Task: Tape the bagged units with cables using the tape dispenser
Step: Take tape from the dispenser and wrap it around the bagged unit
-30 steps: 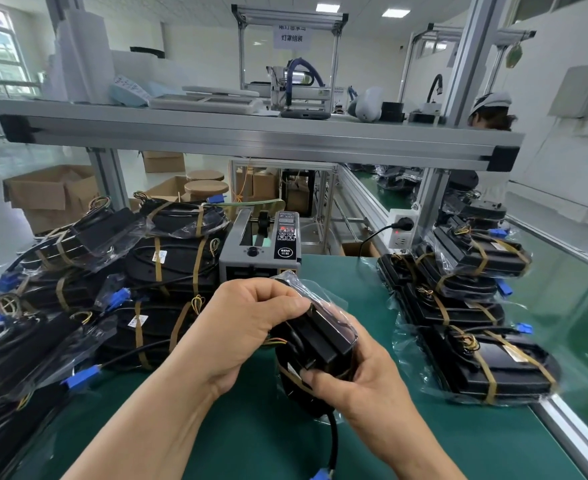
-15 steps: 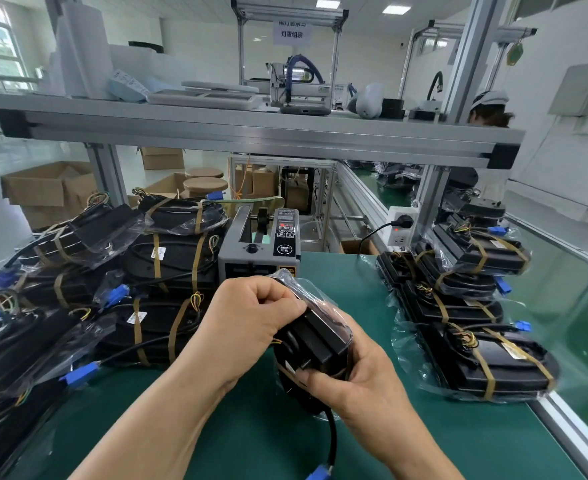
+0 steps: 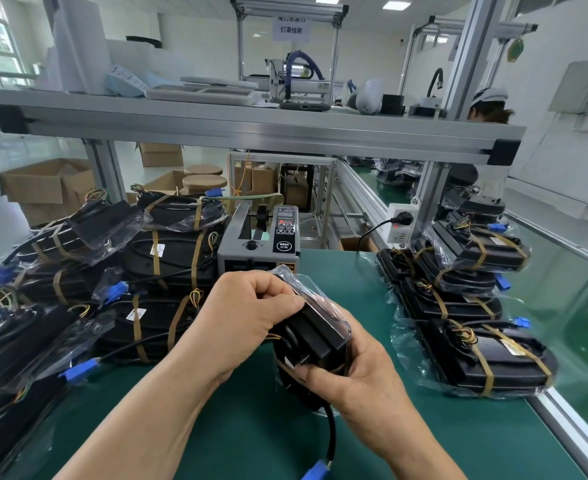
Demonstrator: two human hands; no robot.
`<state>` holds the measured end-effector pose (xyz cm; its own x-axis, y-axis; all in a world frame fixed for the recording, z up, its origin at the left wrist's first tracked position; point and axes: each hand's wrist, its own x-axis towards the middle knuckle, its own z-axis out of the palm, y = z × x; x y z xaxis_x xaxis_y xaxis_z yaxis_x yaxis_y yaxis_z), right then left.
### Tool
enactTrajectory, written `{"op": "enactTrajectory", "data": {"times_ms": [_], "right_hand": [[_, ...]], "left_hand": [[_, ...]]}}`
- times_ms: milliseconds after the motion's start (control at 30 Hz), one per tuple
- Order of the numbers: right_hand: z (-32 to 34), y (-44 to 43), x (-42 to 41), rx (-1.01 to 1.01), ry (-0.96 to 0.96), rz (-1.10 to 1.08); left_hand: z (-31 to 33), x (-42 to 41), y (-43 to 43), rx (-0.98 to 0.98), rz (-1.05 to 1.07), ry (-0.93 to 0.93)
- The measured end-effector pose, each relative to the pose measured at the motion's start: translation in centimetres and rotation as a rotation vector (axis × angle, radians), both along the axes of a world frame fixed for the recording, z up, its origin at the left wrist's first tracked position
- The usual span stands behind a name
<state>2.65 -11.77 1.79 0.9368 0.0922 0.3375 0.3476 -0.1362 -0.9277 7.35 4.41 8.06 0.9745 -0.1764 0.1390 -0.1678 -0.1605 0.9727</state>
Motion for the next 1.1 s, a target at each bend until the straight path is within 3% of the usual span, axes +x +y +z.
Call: {"op": "enactTrajectory", "data": {"times_ms": [300,500,1100], "right_hand": [[0.10,0.08,-0.07,-0.012,0.007,0.006],[0.39,0.12,-0.19,0.005,-0.027,-0.001],[0.02,0.12,-0.12,-0.023,-0.013,0.000]], "left_hand": [[-0.29,0.40,0.34,0.007,-0.015,-0.008],[-0.42,0.15,0.49,-0.129,-0.079,0.028],[-0.76,0.48,-0.01,-0.034,-0.028,-0.044]]}}
